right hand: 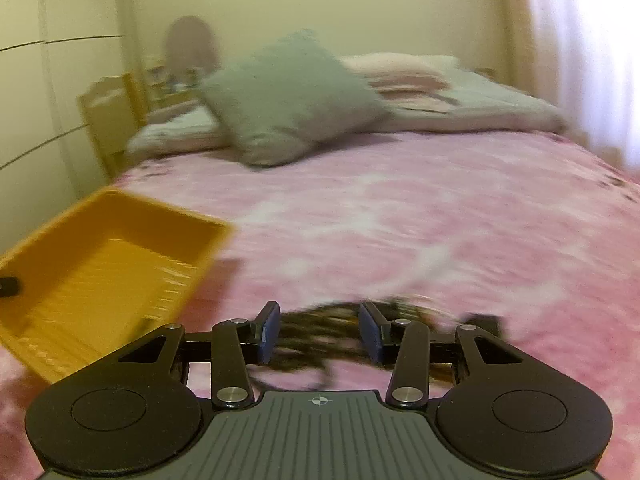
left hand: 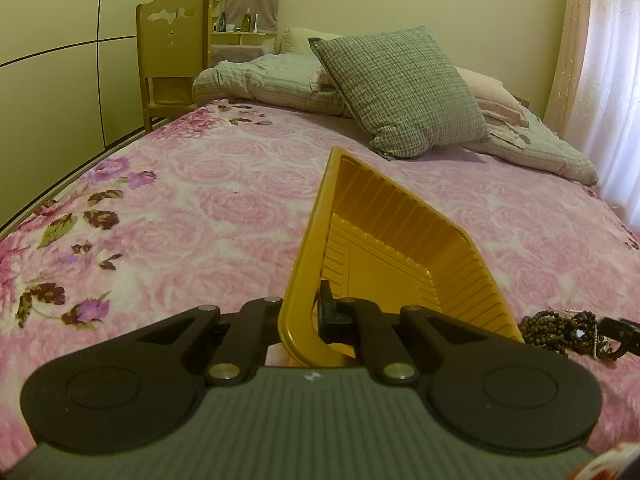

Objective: Organize jewelry
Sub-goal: 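Reach the right tool to the black pendant and close on it, then lift the black pendant out of the jewelry pile with the right tool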

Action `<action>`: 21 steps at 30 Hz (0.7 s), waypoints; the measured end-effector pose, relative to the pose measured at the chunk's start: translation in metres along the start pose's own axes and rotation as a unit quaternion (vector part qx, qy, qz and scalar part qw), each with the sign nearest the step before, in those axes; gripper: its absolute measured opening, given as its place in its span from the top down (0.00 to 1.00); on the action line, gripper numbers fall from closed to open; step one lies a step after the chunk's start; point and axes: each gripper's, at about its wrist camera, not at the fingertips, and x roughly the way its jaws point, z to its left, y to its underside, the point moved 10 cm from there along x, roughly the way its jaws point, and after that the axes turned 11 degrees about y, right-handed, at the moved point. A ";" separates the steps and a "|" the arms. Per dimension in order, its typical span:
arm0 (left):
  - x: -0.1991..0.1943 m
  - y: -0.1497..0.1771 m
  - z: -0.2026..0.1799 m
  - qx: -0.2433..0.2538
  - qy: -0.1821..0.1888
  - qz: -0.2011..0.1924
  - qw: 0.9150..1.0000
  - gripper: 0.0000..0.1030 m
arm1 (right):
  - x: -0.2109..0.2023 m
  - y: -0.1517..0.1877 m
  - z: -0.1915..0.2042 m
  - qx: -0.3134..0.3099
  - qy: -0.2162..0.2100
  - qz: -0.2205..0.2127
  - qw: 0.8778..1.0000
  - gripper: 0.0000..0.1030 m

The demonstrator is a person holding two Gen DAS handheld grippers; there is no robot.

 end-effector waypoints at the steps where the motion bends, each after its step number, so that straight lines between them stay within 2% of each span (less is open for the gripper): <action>1: 0.000 0.000 0.000 0.000 0.000 -0.001 1.000 0.95 | 0.001 0.003 -0.012 0.004 0.014 0.002 1.000 0.57; 5: -0.001 -0.002 -0.002 0.002 0.000 -0.005 1.000 0.95 | 0.001 0.010 -0.046 0.012 0.048 0.007 0.999 0.57; 9: -0.001 -0.004 -0.003 0.003 -0.001 -0.008 1.000 0.95 | 0.000 0.017 -0.067 0.013 0.061 0.011 0.998 0.57; 21: -0.002 -0.005 -0.005 0.005 -0.001 -0.008 1.000 0.95 | 0.006 0.024 -0.075 -0.017 0.082 0.005 0.996 0.57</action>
